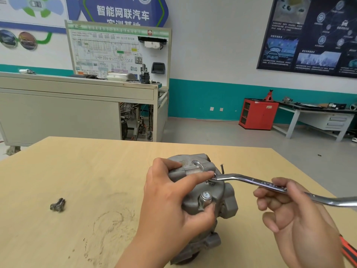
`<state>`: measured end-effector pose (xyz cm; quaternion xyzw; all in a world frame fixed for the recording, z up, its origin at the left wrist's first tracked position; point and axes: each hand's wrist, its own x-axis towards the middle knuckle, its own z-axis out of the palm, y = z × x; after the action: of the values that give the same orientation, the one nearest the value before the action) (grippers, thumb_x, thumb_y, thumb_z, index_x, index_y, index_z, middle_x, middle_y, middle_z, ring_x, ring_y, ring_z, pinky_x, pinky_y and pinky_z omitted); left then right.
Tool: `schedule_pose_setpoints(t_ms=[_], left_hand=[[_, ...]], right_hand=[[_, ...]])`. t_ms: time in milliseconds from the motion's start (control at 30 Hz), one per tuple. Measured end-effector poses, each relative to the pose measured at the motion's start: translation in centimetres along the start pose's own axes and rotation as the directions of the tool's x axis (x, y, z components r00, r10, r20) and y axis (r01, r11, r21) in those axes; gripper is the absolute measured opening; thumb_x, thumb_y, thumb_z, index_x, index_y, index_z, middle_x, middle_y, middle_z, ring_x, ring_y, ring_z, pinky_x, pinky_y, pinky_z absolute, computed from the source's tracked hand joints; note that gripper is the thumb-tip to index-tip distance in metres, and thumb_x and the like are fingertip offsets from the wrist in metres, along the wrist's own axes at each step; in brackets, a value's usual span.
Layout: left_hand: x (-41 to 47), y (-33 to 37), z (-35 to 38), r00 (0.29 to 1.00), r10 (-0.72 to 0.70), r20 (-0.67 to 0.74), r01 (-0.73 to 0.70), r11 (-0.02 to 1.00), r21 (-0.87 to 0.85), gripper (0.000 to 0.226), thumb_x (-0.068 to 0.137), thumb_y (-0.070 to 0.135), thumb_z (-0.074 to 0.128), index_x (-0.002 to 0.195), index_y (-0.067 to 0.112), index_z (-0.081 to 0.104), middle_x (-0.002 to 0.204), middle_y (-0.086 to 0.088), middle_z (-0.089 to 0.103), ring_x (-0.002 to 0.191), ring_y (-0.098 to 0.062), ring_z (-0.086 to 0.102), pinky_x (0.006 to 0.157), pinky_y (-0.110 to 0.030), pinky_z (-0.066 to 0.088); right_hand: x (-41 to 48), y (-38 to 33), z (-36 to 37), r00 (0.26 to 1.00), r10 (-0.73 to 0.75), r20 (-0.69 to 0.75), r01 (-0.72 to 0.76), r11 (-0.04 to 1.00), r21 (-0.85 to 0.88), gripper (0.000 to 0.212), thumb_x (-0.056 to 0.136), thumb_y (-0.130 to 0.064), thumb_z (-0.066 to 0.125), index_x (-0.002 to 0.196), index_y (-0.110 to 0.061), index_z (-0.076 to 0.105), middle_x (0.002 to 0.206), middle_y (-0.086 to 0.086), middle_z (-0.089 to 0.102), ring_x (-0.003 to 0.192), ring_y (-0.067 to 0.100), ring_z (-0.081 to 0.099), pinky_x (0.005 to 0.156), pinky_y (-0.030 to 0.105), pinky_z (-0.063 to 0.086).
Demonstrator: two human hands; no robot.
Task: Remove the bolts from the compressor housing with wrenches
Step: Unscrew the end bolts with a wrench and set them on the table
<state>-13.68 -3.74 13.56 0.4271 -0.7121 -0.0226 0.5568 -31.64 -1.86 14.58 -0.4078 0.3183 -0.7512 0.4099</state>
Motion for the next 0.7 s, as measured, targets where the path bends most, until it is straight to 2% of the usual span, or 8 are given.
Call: schedule_pose_setpoints(t_ms=[100, 200, 300, 367, 433, 500, 600, 700], left_hand=[[-0.1, -0.1, 0.1, 1.000, 0.019, -0.012, -0.019, 1.000, -0.001, 0.045, 0.061, 0.048, 0.057, 0.105, 0.046, 0.069, 0.109, 0.009, 0.037, 0.106, -0.019, 0.047, 0.089, -0.040, 0.048], [-0.3, -0.3, 0.1, 1.000, -0.002, 0.000, 0.002, 1.000, -0.004, 0.065, 0.058, 0.051, 0.058, 0.122, 0.056, 0.048, 0.109, 0.017, 0.035, 0.103, -0.009, 0.046, 0.089, -0.028, 0.045], [-0.4, -0.3, 0.3, 0.999, -0.026, -0.032, 0.025, 0.999, -0.020, 0.073, 0.056, 0.052, 0.058, 0.125, 0.040, 0.037, 0.107, 0.016, 0.037, 0.101, -0.010, 0.047, 0.085, -0.022, 0.043], [-0.3, -0.3, 0.4, 0.998, -0.030, -0.049, 0.029, 0.999, -0.020, 0.073, 0.056, 0.052, 0.058, 0.124, 0.030, 0.042, 0.107, 0.014, 0.039, 0.099, -0.013, 0.049, 0.083, -0.024, 0.044], [-0.3, -0.3, 0.4, 0.999, -0.031, -0.043, 0.031, 1.000, 0.002, 0.067, 0.057, 0.051, 0.057, 0.118, 0.025, 0.055, 0.103, 0.012, 0.039, 0.095, -0.016, 0.050, 0.081, -0.031, 0.048], [-0.2, -0.2, 0.2, 0.999, -0.019, -0.039, 0.020, 1.000, 0.017, 0.057, 0.058, 0.050, 0.057, 0.108, 0.025, 0.066, 0.099, 0.007, 0.040, 0.094, -0.020, 0.051, 0.079, -0.036, 0.051], [-0.1, -0.1, 0.2, 0.999, -0.012, -0.043, 0.012, 1.000, 0.017, 0.049, 0.058, 0.047, 0.057, 0.098, 0.024, 0.072, 0.099, 0.001, 0.042, 0.094, -0.023, 0.053, 0.076, -0.040, 0.052], [-0.2, -0.1, 0.2, 0.999, -0.020, -0.034, 0.020, 1.000, 0.013, 0.048, 0.057, 0.046, 0.057, 0.097, 0.024, 0.073, 0.100, 0.001, 0.041, 0.096, -0.023, 0.053, 0.076, -0.043, 0.053]], right_hand=[[1.0, 0.0, -0.3, 0.996, 0.089, 0.015, -0.090, 0.995, 0.040, 0.056, 0.094, -0.011, 0.028, 0.053, -0.020, 0.065, 0.050, 0.013, 0.059, 0.037, 0.013, 0.048, 0.038, 0.011, 0.020], [3.2, 0.0, -0.5, 0.979, 0.199, 0.053, -0.202, 0.978, 0.055, 0.043, 0.089, -0.013, 0.034, 0.056, -0.017, 0.062, 0.045, 0.008, 0.049, 0.032, 0.010, 0.037, 0.033, 0.009, 0.027], [6.8, -0.1, 0.1, 0.924, 0.332, 0.191, -0.337, 0.942, -0.006, 0.013, 0.074, -0.019, 0.043, 0.067, -0.012, 0.052, 0.041, 0.000, 0.038, 0.031, 0.006, 0.027, 0.030, 0.013, 0.024], [9.1, 0.1, 1.2, 0.870, 0.419, 0.259, -0.396, 0.908, -0.138, 0.011, 0.080, -0.018, 0.041, 0.071, -0.012, 0.046, 0.045, -0.003, 0.038, 0.034, 0.005, 0.028, 0.032, 0.015, 0.024], [11.0, 0.6, 2.5, 0.850, 0.453, 0.268, -0.377, 0.879, -0.291, 0.018, 0.091, -0.014, 0.037, 0.073, -0.014, 0.041, 0.056, 0.001, 0.044, 0.039, 0.006, 0.037, 0.034, 0.015, 0.026], [12.0, 0.8, 3.9, 0.868, 0.431, 0.249, -0.320, 0.866, -0.384, 0.016, 0.094, -0.011, 0.039, 0.078, -0.014, 0.041, 0.061, 0.003, 0.053, 0.045, 0.008, 0.047, 0.034, 0.016, 0.027], [12.6, 1.1, 5.5, 0.904, 0.361, 0.230, -0.206, 0.837, -0.507, 0.011, 0.093, -0.014, 0.049, 0.081, -0.014, 0.048, 0.058, -0.001, 0.055, 0.045, 0.006, 0.047, 0.035, 0.016, 0.031], [12.5, 1.7, 6.5, 0.939, 0.257, 0.228, -0.064, 0.782, -0.620, 0.010, 0.091, -0.030, 0.058, 0.088, -0.020, 0.057, 0.045, -0.010, 0.055, 0.037, 0.000, 0.047, 0.039, 0.017, 0.035]])
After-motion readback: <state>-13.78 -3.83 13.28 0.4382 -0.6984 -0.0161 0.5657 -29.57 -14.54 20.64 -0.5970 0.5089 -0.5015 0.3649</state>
